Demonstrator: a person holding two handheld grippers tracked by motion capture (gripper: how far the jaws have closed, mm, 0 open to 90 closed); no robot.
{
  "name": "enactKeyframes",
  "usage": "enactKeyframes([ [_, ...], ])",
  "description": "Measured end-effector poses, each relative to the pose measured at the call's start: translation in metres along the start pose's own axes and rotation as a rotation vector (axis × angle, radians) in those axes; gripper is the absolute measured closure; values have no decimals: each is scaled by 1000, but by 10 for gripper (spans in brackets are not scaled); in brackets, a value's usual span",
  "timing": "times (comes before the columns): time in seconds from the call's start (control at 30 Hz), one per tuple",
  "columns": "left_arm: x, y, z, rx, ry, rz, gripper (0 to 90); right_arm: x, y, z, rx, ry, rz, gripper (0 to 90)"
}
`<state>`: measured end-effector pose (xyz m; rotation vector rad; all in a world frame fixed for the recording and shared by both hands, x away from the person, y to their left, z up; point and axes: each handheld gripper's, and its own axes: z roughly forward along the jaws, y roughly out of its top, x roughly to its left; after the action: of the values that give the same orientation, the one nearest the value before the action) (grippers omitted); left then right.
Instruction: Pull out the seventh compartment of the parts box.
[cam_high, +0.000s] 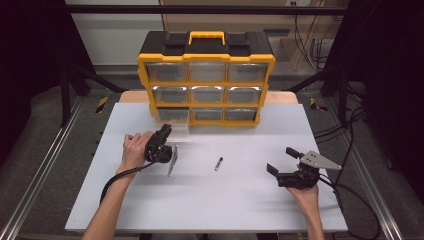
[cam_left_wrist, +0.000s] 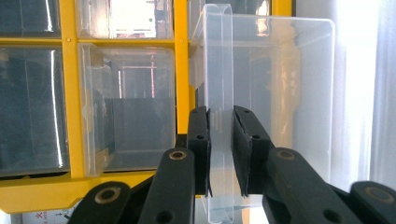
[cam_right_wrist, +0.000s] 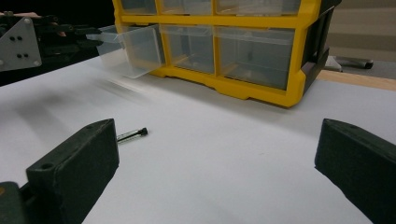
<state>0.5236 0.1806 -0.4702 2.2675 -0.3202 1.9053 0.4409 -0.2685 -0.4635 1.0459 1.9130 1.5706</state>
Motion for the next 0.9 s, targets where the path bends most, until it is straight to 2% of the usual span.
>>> enactKeyframes([
  [0.43,0,0,-2,-1,-8,-8,769,0,0,0,1,0,-3,5],
  [0.9,6,0,-2,2,-68,-45,749,0,1,-1,-1,-1,-2,4],
])
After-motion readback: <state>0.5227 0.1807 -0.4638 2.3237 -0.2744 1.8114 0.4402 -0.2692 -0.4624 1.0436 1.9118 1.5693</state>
